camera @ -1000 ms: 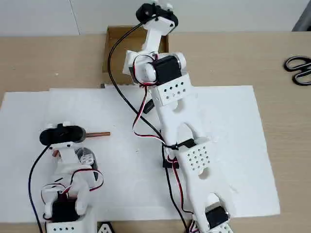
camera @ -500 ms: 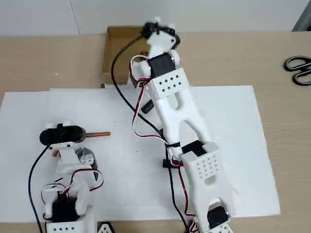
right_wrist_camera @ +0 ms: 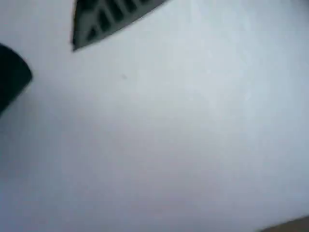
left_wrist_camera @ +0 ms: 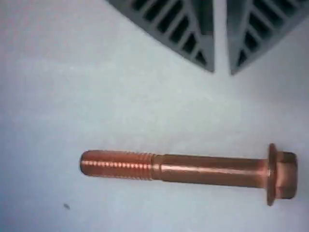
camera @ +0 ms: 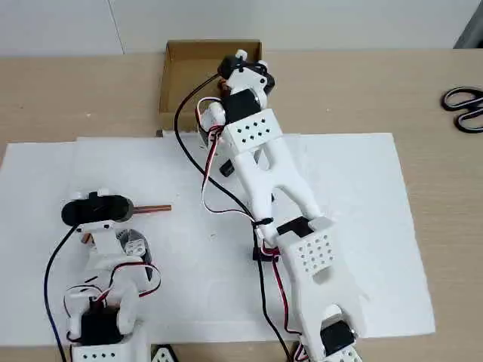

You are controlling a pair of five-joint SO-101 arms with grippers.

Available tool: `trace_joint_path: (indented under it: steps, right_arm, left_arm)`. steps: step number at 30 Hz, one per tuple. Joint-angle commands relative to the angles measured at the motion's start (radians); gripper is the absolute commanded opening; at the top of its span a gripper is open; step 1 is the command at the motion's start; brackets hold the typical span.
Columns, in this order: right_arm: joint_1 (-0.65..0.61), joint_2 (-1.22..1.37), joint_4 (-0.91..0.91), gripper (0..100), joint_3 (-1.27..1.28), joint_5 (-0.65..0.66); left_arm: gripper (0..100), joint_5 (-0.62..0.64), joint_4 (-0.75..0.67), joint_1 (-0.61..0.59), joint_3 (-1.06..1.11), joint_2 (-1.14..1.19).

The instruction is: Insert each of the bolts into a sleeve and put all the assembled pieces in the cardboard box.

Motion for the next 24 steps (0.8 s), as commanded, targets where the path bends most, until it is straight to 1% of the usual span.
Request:
trace_joint_path:
  steps: [1,10,24]
  right_arm:
    - [-0.004,0.008,-0.050,25.6,-0.003,-0.011]
    - [-0.001,0.090,-0.134,25.5,-0.003,-0.008]
    - [0.002,0.166,-0.134,25.5,-0.003,-0.011]
  left_arm:
    - [1,-0.002,-0.011,0.000,-0.007,-0.009]
    - [1,-0.002,-0.011,0.000,-0.007,-0.009]
    - [1,-0.002,-0.012,0.000,-0.007,-0.009]
